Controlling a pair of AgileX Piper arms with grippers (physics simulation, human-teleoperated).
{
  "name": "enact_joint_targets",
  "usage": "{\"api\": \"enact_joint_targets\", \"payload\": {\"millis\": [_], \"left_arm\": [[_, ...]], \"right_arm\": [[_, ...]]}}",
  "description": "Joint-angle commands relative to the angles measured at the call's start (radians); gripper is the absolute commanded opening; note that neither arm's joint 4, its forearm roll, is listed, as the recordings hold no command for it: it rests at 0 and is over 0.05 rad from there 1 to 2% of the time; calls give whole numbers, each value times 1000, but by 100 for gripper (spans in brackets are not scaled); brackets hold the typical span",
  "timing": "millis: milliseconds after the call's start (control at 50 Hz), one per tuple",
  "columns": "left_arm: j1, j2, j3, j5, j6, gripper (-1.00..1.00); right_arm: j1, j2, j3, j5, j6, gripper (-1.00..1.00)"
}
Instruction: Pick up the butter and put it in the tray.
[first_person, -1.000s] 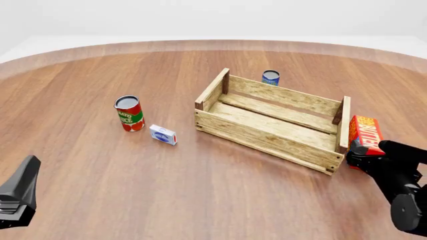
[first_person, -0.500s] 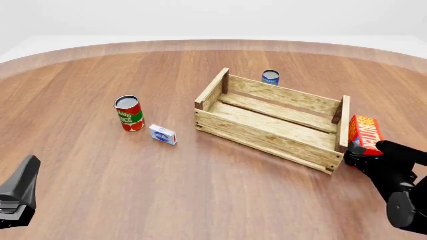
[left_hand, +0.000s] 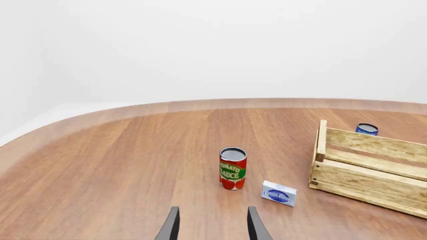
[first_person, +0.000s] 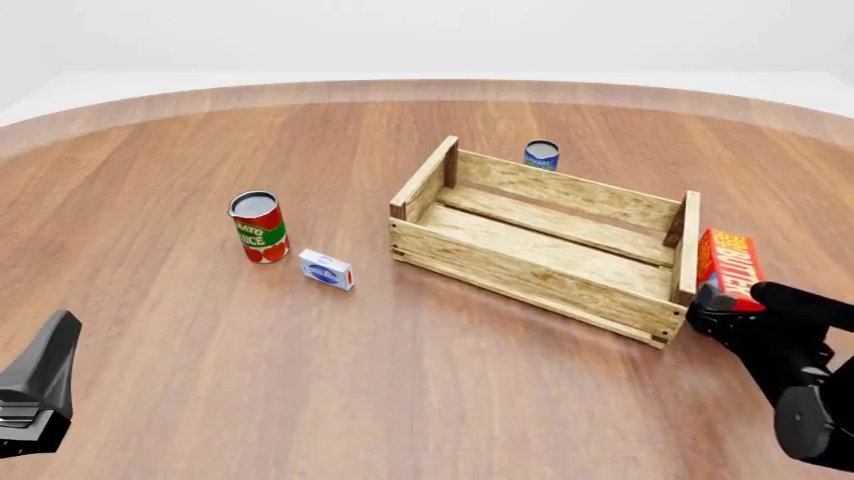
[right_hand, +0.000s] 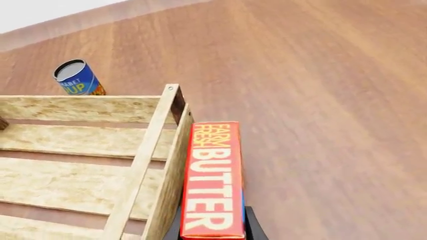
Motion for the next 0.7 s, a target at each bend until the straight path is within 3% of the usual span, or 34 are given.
{"api": "enact_joint_targets", "payload": {"millis": [20,700], "left_arm": [[0,0,0,0,0,100],[0,0,0,0,0,100]], "right_arm": [[10,-46,27,-2,4,-100],[0,-192,131,-1,-28,-100]]}}
